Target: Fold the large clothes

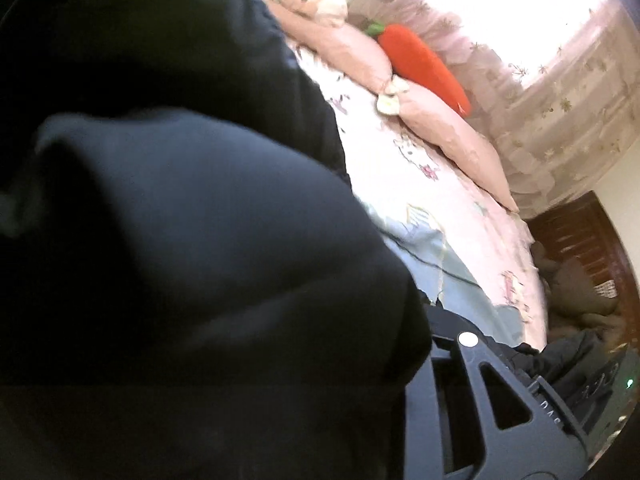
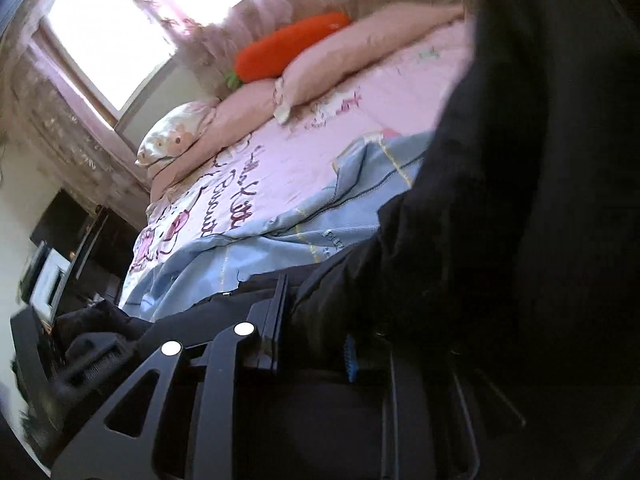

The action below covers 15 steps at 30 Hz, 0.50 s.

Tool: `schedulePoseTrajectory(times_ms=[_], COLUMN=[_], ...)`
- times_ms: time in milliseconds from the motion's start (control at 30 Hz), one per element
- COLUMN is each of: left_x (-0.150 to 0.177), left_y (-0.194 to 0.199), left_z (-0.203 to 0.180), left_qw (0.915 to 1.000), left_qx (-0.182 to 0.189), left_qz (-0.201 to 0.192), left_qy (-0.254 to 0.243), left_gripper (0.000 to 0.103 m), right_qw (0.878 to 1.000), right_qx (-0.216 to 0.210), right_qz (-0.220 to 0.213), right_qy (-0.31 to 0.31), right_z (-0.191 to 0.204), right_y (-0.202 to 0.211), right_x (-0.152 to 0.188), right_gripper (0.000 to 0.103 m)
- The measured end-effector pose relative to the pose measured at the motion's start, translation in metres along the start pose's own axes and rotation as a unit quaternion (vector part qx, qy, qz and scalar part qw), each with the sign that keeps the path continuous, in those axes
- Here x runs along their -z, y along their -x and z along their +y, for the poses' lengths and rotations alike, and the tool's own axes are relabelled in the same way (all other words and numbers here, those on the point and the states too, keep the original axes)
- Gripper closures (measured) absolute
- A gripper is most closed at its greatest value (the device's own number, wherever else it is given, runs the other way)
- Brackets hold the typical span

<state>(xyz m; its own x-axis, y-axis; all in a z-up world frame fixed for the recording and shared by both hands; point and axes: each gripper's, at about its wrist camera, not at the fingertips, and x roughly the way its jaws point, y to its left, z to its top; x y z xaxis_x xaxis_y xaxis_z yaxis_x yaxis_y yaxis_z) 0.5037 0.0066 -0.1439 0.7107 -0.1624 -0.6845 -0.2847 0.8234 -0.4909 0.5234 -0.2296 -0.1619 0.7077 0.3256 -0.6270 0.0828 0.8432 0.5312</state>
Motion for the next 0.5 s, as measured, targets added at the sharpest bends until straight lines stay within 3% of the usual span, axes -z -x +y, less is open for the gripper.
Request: schedulePoseTrajectory(times_ms=[200,267,333,367,400,433,467,500], left_x=[0.015,0.016,0.004,0.000,-0.006,-0.013,-0.018,-0.021], left_y=[0.019,0.034,0.050,0.056,0.071,0.070,0.090,0.102], left_z=[-0.005,0.000,0.010,0.012,0.014,0.036,0.037,0.038], left_qw=[0.9980,0.9978,0.9961,0.9952,0.9913,0.9881,0.9855,0.9845], left_qx=[0.020,0.042,0.069,0.079,0.116,0.140,0.161,0.168], left_qz=[-0.052,-0.038,0.000,0.010,0.033,0.043,0.043,0.041], left_qy=[-0.031,-0.035,-0.055,-0.057,-0.053,-0.047,-0.033,-0.029], left_gripper=[0.077,0.073,0.069,0.063,0.031,0.002,0.002,0.002], right_qw=[0.999,0.999,0.998,0.997,0.997,0.997,0.997,0.997], right_qx=[0.002,-0.001,-0.015,-0.024,-0.031,-0.048,-0.065,-0.071], right_qz=[-0.020,-0.029,-0.012,0.001,0.008,0.014,0.014,0.013], right_qy=[0.030,0.044,0.064,0.067,0.066,0.057,0.043,0.037], right_z=[-0.004,0.004,0.009,0.012,0.012,0.013,0.016,0.017], right_y=[-0.001,0.011,0.027,0.031,0.037,0.049,0.062,0.070], right_x=[0.008,0.016,0.021,0.019,0.017,0.017,0.016,0.016], right_gripper=[0.080,0.078,0.073,0.071,0.068,0.059,0.045,0.041])
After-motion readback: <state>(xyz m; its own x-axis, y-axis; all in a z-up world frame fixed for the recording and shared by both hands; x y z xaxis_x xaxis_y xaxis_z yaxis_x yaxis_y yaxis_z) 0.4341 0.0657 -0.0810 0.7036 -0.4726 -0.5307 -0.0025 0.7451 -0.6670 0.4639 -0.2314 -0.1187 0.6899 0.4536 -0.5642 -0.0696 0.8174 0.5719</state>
